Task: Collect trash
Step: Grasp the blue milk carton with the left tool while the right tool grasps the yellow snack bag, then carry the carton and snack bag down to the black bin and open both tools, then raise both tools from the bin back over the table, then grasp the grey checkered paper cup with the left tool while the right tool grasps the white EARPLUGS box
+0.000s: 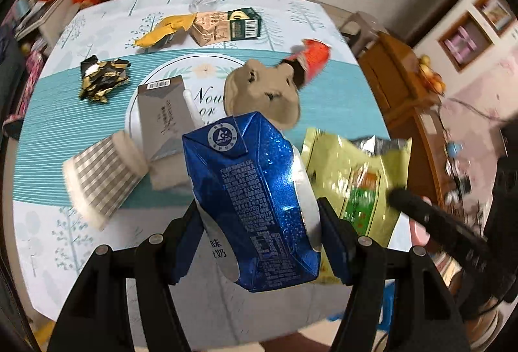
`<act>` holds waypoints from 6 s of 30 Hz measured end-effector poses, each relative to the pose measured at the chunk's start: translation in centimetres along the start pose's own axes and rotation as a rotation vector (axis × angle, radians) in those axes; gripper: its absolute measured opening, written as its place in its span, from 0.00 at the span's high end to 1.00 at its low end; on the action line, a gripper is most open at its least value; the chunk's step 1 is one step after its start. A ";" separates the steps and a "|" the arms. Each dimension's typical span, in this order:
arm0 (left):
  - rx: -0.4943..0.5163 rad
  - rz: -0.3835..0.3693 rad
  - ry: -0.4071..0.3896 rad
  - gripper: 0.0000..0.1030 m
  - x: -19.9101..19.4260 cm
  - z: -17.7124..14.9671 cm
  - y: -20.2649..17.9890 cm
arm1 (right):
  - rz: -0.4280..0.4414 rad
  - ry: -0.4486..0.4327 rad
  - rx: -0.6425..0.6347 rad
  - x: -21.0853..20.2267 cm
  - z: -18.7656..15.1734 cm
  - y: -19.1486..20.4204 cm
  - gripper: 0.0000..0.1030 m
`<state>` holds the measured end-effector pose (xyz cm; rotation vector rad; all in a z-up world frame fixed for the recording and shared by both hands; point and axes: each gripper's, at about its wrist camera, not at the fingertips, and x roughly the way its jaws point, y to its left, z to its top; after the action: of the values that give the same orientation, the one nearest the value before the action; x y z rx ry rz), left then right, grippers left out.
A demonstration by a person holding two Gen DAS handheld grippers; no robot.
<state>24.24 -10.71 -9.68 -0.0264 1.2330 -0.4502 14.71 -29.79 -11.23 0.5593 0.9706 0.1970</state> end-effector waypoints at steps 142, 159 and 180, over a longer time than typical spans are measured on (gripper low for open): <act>0.082 0.222 -0.161 0.06 -13.6 -11.4 6.3 | -0.087 -0.116 -0.118 -4.7 -11.4 12.1 0.46; 0.293 0.096 0.088 0.06 -2.0 4.7 16.8 | -0.171 -0.063 0.116 8.1 -3.1 12.7 0.46; 0.467 -0.092 0.310 0.44 7.9 5.7 17.3 | -0.306 0.073 0.132 18.9 3.1 11.7 0.46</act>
<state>36.99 1.06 -19.36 0.3992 1.4051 -0.8365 28.83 -13.48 -17.37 0.5193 1.1324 -0.1218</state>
